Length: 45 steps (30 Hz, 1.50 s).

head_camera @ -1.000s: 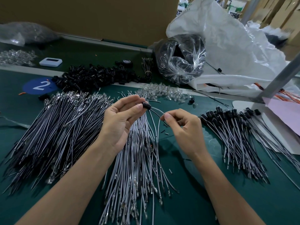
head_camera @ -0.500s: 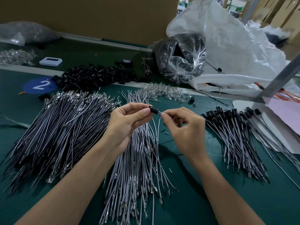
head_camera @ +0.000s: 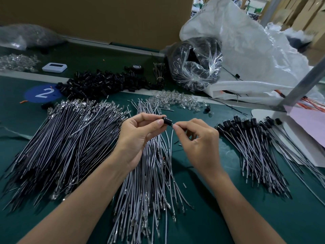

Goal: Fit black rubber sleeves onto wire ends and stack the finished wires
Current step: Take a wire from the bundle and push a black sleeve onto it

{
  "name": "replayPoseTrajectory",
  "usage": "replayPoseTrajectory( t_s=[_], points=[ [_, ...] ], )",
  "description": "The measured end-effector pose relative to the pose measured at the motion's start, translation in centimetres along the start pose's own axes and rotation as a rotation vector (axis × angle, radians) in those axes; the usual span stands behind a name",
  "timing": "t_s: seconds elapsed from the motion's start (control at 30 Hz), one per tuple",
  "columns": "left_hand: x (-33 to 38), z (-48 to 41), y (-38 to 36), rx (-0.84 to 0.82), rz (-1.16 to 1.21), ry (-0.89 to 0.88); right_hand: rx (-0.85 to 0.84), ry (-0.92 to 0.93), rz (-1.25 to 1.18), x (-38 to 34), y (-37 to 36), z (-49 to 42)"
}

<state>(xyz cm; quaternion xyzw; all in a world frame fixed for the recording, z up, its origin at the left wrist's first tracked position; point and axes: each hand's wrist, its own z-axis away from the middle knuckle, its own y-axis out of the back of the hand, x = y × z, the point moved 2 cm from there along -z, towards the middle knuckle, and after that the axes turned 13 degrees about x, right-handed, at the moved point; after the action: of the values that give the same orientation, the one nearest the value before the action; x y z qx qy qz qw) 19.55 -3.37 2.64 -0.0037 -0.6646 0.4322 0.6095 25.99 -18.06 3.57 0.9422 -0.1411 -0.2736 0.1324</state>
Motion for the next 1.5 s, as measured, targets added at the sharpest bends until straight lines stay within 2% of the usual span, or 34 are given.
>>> replayPoseTrajectory(
  t_s=[0.27, 0.5, 0.73, 1.0, 1.13, 1.3, 1.5],
  points=[
    [0.1, 0.3, 0.1, -0.016, -0.113, -0.048, -0.046, 0.042, 0.005, 0.0, 0.0, 0.0],
    [0.2, 0.4, -0.2, -0.008, -0.215, -0.094, -0.037, -0.155, -0.067, 0.0, 0.1, -0.1],
    [0.0, 0.6, -0.5, -0.024, -0.170, -0.040, -0.079, -0.038, -0.029, -0.5, 0.3, -0.1],
    [0.0, 0.5, -0.8, 0.029, -0.204, -0.140, -0.085, -0.042, -0.008, -0.7, 0.4, -0.3],
    [0.9, 0.4, -0.4, 0.124, -0.255, -0.241, -0.063, -0.041, 0.062, -0.5, 1.0, -0.5],
    [3.0, -0.4, 1.5, 0.340, -0.111, -0.298, -0.109, -0.131, 0.099, 0.5, 2.2, -1.4],
    [2.8, -0.4, 1.4, 0.395, -0.108, -0.317, -0.162, -0.183, 0.124, 0.7, 4.1, -3.2]
  ],
)
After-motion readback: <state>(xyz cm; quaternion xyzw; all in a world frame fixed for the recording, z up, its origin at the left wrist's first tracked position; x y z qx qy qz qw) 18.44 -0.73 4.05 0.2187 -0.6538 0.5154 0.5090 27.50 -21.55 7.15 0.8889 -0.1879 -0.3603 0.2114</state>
